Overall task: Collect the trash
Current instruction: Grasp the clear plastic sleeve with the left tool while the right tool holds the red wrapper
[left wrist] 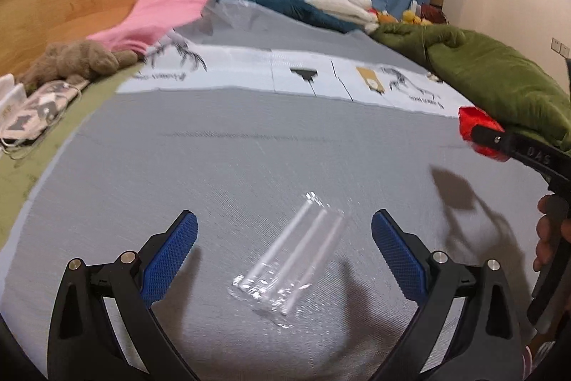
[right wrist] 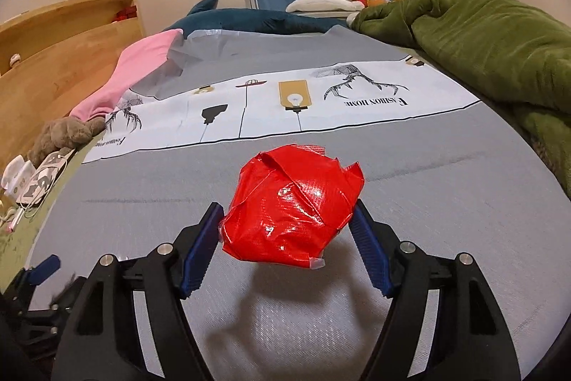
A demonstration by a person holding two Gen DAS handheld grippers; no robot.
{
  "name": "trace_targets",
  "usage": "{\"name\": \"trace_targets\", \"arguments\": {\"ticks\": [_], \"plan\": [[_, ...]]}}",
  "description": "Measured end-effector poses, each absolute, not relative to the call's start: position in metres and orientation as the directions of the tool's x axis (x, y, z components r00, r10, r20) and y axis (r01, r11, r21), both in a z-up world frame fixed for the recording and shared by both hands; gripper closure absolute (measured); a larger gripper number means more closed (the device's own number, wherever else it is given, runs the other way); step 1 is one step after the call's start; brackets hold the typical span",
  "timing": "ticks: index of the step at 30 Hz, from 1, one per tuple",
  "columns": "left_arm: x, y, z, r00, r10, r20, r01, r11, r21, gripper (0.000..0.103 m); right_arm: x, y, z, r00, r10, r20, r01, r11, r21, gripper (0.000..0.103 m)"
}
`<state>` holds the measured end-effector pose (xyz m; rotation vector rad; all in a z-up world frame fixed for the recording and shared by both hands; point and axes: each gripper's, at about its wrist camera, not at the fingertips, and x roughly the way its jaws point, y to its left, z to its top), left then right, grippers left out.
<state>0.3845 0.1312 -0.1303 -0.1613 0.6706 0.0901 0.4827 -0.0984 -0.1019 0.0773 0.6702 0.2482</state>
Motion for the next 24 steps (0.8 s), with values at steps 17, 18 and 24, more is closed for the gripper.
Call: {"name": "trace_targets", "arguments": {"ticks": [17, 18, 24], "plan": [[0.4, 0.116, -0.148, 0.705, -0.042, -0.708, -0.046, 0.993, -0.105, 0.091, 0.472, -0.106, -0.102, 0.745, 0.259, -0.614, -0.212, 0.966, 0.151, 0.032], [0.4, 0.114, -0.147, 0.705, -0.051, -0.707, -0.035, 0.994, -0.107, 0.095, 0.47, -0.105, -0.102, 0.745, 0.261, -0.614, -0.213, 0.965, 0.151, 0.032], [0.391, 0.108, -0.135, 0.737, -0.031, -0.675, -0.027, 0.997, -0.075, 0.098, 0.458, -0.108, -0.089, 0.753, 0.274, -0.598, -0.227, 0.961, 0.155, 0.032]]}}
